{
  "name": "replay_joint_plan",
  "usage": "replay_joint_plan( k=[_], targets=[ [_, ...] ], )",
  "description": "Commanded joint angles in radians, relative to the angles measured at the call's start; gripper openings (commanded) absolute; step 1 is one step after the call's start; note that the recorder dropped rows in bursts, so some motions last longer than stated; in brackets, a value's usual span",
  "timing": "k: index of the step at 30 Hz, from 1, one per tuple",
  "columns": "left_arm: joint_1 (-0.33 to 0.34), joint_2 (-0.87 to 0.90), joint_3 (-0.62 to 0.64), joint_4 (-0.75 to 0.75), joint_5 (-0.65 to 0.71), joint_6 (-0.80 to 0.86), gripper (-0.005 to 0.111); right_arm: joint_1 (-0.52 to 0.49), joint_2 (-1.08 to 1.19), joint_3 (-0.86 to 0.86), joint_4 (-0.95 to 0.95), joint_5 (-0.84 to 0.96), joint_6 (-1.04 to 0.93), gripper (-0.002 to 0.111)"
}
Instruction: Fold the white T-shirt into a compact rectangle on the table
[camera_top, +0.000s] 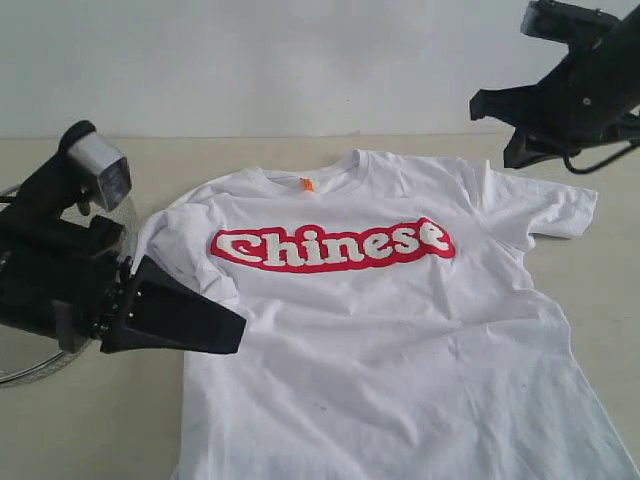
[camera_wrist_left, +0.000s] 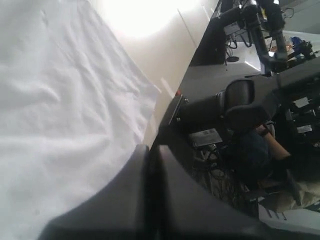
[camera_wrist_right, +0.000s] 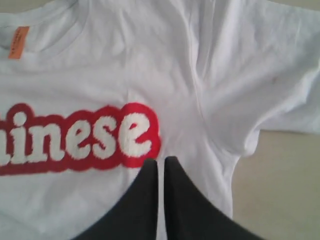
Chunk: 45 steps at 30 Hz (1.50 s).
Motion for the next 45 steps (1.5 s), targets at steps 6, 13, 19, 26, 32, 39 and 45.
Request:
replay_joint_plan(
  k=[6,13,19,26,32,39,45],
  targets=[
    [0.002,-0.024,0.048,-0.096,0.017,0.088,0.005,-0.063,0.405,-0.443,-0.028,0.161,-0.014,0.000],
    [0.002,-0.024,0.049,-0.096,0.017,0.095,0.005,-0.076,0.561,-0.590,-0.067,0.177,-0.004,0.000],
    [0.002,-0.024,0.049,-0.139,0.017,0.138,0.005,-0.076,0.622,-0.590,-0.075,0.143,-0.011,0.000],
    [0.002,-0.018,0.049,-0.181,0.024,0.138,0.005,-0.082,0.655,-0.590,-0.105,0.123,-0.013,0.000],
    [0.002,-0.018,0.050,-0.201,0.024,0.138,0.005,-0.086,0.684,-0.590,-0.147,0.114,-0.013,0.000],
    [0.002,-0.018,0.050,-0.201,0.024,0.138,0.005,-0.086,0.700,-0.590,-0.238,0.105,0.016,0.000],
    [0.002,-0.018,0.050,-0.201,0.020,0.142,0.005,-0.098,0.704,-0.590,-0.353,0.103,0.075,0.000]
  ],
)
